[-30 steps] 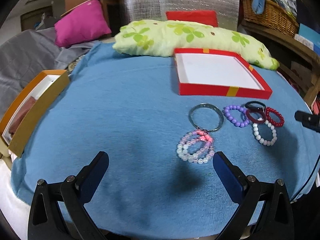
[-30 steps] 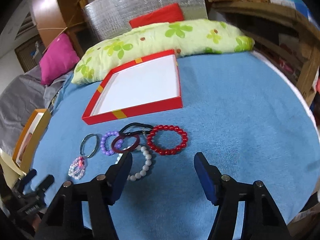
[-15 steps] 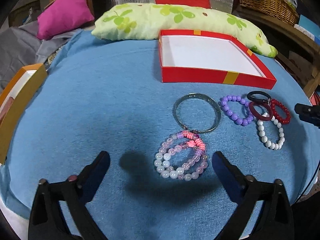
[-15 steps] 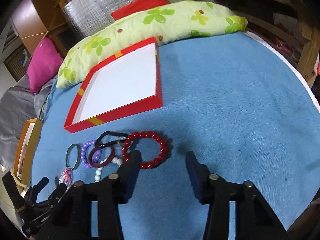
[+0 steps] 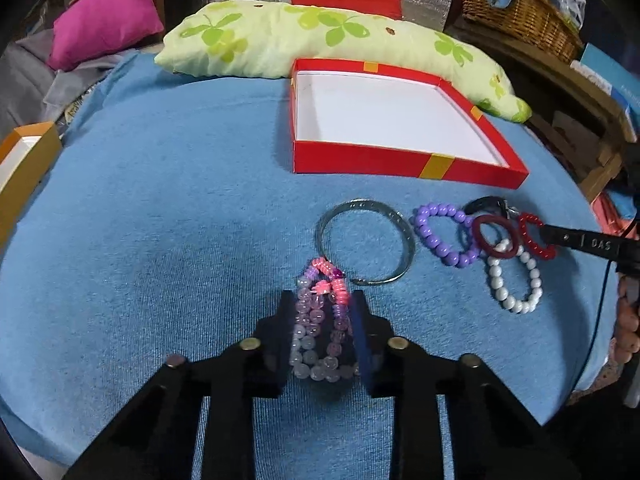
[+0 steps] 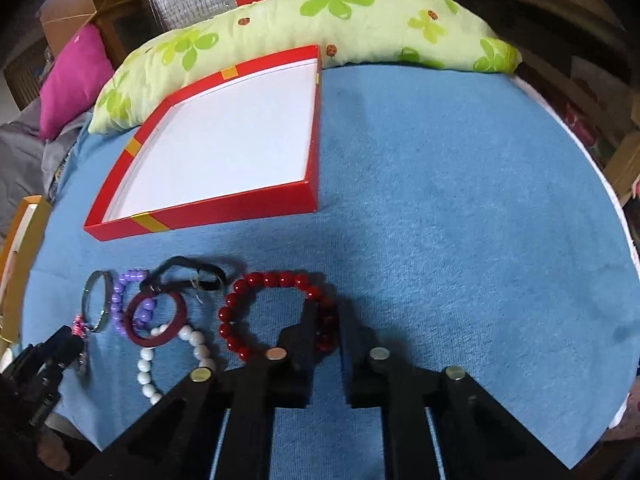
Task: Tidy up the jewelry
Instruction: 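Grasp the red beaded bracelet with the right tool while the left tool grasps a pink beaded bracelet, then carry both bracelets into the red-rimmed box and open both tools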
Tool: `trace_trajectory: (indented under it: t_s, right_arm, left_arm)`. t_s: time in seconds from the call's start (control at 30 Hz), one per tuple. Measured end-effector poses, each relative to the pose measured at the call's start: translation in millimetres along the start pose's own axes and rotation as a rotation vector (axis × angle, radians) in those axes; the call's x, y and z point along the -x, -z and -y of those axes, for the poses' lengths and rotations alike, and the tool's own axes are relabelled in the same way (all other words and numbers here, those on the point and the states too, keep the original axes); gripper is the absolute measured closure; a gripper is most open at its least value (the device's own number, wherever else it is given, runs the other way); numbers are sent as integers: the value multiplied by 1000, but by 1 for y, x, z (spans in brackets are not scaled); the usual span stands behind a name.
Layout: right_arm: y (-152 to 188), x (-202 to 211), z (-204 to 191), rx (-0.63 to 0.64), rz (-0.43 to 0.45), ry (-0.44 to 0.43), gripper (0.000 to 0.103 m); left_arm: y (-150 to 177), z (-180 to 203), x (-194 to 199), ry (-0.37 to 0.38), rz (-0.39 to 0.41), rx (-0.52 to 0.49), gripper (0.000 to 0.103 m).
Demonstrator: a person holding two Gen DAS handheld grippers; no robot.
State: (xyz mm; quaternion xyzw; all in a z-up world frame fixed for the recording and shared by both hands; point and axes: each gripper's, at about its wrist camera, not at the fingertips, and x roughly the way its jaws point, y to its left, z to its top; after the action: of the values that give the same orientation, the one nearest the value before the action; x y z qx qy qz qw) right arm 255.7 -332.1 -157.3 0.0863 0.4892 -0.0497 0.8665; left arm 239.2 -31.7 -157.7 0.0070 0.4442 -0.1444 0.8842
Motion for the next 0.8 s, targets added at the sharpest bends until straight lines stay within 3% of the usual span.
trace_trajectory:
  t_s: [0.17,0.43,0.8]
  right_arm:
    - [1,5,3,-1,22,21,93]
    - [1,25,14,-64,75,-12,93]
    - [-3,46,23,-129,147,-121,93]
  left_arm:
    - [1,-5,3,31,14,1,92]
    - [0,-8,15,81,52,-6,93]
    - [2,-38,20,34,44,69,94]
